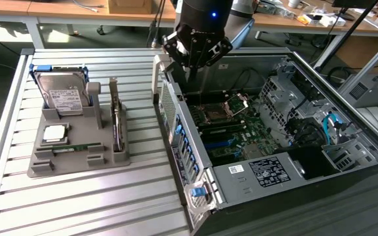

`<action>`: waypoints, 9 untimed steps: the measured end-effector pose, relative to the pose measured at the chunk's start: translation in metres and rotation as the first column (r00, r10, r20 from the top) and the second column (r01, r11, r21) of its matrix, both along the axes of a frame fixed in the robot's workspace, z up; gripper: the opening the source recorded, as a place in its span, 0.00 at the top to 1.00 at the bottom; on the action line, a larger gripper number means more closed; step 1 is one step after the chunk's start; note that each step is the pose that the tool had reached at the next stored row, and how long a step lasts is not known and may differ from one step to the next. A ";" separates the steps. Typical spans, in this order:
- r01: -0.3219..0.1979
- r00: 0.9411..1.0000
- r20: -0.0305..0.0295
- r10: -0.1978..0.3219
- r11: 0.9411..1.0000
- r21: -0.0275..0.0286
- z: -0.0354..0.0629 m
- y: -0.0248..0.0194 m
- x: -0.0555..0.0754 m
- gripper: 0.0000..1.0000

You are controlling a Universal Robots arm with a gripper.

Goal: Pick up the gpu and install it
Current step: 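Reach for the gpu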

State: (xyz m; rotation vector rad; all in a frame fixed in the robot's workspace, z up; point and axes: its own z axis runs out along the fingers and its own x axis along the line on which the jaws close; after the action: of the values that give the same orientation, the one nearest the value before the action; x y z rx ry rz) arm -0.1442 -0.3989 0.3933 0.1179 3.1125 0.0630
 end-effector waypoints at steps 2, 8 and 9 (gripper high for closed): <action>0.000 1.000 0.000 0.000 1.000 0.000 0.0000 0.0000 -0.001 0.89; 0.000 1.000 0.000 0.000 1.000 0.000 0.0000 0.0000 -0.003 0.89; 0.000 1.000 0.000 0.000 1.000 0.000 0.0000 0.0000 -0.003 0.89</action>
State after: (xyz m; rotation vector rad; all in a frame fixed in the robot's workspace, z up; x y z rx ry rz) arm -0.1473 -0.3989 0.3933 0.1179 3.1125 0.0630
